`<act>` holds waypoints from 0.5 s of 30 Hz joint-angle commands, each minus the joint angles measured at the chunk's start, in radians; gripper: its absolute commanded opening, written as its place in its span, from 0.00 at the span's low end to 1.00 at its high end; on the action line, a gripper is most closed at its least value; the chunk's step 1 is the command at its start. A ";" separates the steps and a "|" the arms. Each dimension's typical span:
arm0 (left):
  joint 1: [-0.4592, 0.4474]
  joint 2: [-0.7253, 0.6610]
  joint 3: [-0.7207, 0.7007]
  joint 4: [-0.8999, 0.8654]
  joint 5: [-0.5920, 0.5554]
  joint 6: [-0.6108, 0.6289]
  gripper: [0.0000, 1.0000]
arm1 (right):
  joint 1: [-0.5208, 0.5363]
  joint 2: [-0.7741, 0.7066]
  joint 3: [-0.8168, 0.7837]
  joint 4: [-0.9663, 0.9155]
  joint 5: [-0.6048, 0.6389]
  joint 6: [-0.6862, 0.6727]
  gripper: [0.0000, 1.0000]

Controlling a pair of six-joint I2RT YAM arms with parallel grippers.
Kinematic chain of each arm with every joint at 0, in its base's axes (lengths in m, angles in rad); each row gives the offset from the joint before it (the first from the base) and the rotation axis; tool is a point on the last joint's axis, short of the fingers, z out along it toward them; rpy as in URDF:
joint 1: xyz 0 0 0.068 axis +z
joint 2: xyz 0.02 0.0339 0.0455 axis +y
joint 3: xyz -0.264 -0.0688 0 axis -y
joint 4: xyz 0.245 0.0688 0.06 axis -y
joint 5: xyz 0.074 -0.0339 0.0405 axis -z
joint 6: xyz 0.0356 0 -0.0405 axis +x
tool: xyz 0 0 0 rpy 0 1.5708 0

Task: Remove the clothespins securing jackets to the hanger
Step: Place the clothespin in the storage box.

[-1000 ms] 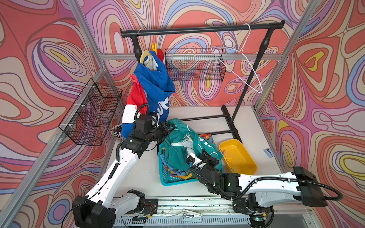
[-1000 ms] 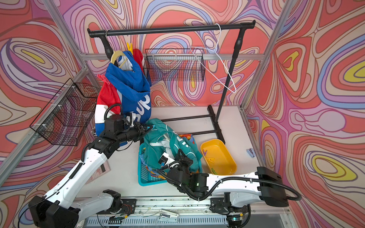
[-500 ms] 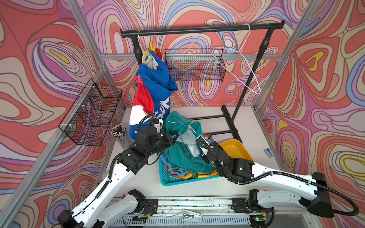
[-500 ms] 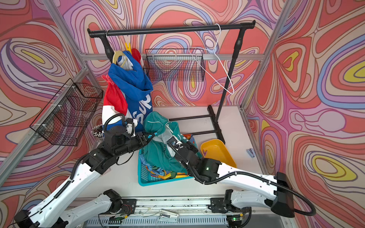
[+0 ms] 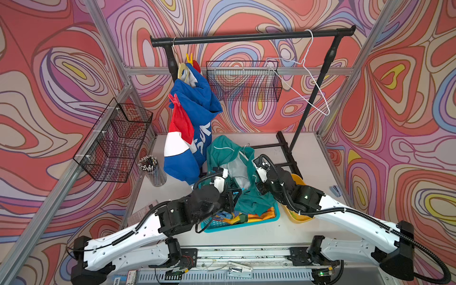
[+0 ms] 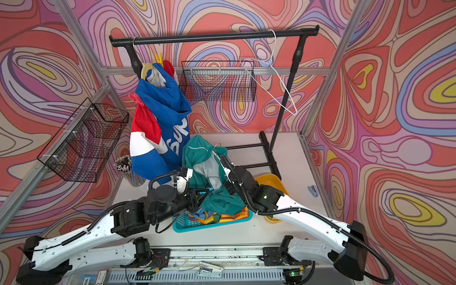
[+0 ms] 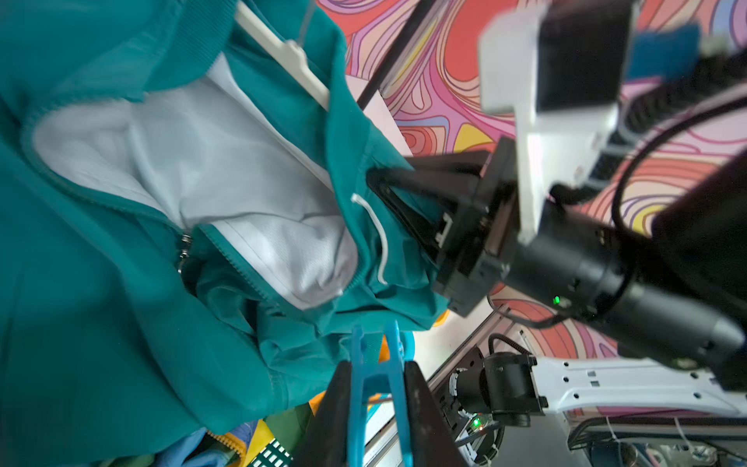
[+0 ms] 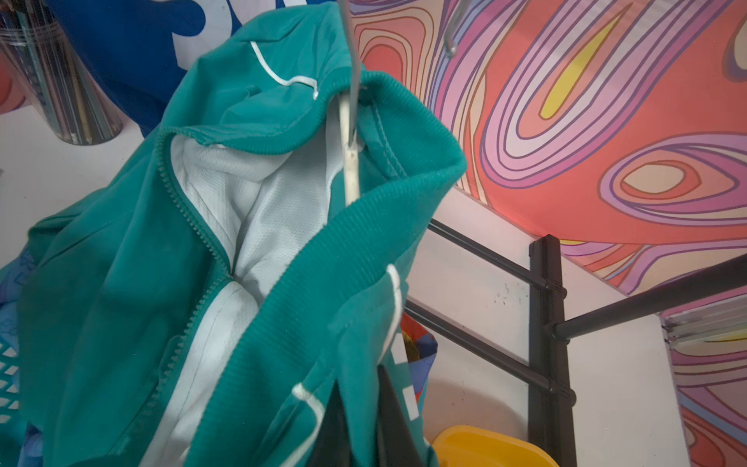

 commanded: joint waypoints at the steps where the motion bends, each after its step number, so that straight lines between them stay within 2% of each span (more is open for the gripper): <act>1: -0.102 0.047 -0.037 0.134 -0.164 0.050 0.00 | -0.051 0.010 0.051 0.060 -0.081 0.047 0.00; 8: -0.318 0.237 -0.029 0.394 -0.298 0.251 0.00 | -0.158 0.034 0.069 0.061 -0.235 0.088 0.00; 11: -0.356 0.321 -0.037 0.534 -0.302 0.337 0.00 | -0.180 0.054 0.086 0.056 -0.279 0.094 0.00; 15: -0.364 0.444 -0.067 0.758 -0.288 0.466 0.00 | -0.198 0.070 0.105 0.049 -0.306 0.095 0.00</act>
